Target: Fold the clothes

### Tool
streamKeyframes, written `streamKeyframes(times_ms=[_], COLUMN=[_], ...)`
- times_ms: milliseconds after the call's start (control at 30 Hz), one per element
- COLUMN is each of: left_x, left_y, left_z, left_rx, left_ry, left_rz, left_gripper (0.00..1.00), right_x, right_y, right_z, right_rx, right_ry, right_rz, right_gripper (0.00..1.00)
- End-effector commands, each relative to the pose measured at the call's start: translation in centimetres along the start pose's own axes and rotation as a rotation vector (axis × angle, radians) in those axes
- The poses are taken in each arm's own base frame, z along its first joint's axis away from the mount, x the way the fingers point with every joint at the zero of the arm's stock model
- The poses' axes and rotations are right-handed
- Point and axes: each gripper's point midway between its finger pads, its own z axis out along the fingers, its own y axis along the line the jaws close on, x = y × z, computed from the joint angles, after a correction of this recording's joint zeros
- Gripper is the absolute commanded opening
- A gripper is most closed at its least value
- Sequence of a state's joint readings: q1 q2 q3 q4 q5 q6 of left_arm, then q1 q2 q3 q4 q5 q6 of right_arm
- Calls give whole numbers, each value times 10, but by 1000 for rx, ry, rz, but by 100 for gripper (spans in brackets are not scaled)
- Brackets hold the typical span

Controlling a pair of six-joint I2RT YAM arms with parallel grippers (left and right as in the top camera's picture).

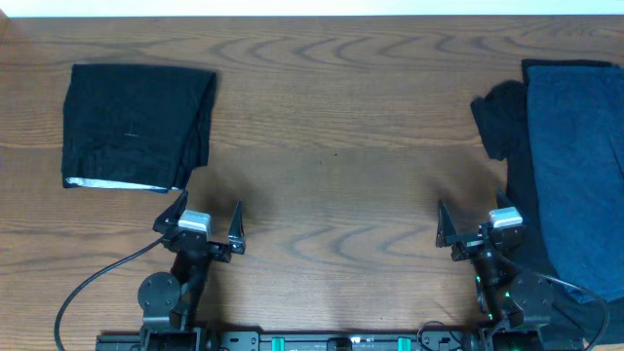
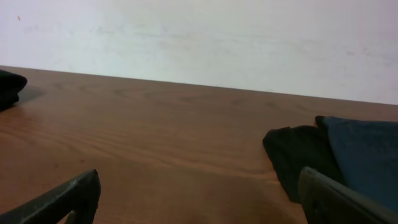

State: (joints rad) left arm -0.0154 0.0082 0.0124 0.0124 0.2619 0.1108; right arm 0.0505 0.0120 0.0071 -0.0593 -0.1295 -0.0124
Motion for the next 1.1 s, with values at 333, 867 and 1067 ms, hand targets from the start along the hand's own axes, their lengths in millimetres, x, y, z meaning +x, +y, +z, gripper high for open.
streamKeyframes(times_ms=[333, 867, 1067], left_x=[17, 17, 17], left_y=[0, 0, 0], left_z=[0, 0, 0], left_rx=[-2, -2, -2], left_ry=[59, 61, 61], left_rz=[128, 127, 127], left_gripper=[98, 98, 98], right_x=[1, 1, 1], right_y=[-3, -3, -3], right_z=[0, 0, 0], right_rx=[16, 16, 16], right_ry=[0, 1, 0], right_rz=[-15, -15, -15], right_gripper=[99, 99, 99])
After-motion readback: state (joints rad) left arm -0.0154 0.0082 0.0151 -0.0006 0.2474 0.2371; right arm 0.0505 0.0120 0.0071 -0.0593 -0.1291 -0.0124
